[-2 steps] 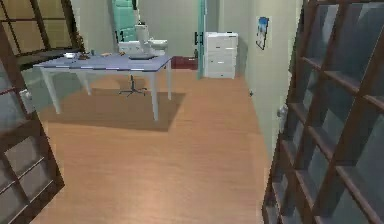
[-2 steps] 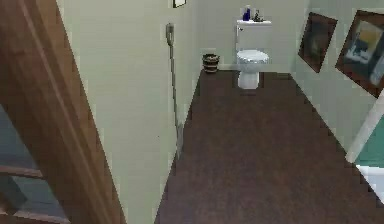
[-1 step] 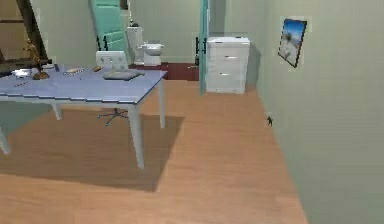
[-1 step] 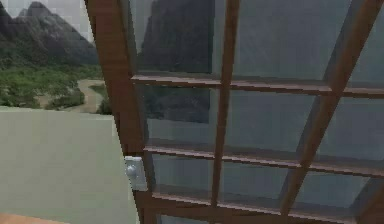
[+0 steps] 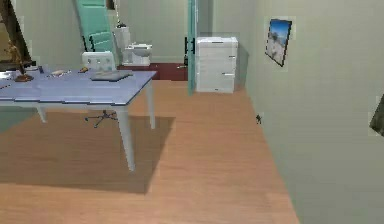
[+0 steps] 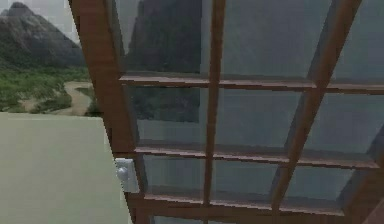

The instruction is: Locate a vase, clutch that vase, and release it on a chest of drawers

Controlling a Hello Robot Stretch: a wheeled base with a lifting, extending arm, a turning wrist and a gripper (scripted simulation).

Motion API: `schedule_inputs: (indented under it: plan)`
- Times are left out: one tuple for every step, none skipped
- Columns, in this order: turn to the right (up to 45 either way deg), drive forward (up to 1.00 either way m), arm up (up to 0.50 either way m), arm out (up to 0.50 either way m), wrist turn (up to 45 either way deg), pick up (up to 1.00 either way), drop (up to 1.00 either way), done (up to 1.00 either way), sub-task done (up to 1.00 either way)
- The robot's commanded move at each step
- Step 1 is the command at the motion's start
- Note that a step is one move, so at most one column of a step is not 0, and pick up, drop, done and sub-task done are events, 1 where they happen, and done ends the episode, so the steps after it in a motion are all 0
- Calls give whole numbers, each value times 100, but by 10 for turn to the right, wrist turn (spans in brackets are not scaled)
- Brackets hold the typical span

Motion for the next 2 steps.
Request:
schedule_inputs:
  plan:
    - [0,100,0,0,0,0,0,0,0]
    - [0,100,0,0,0,0,0,0,0]
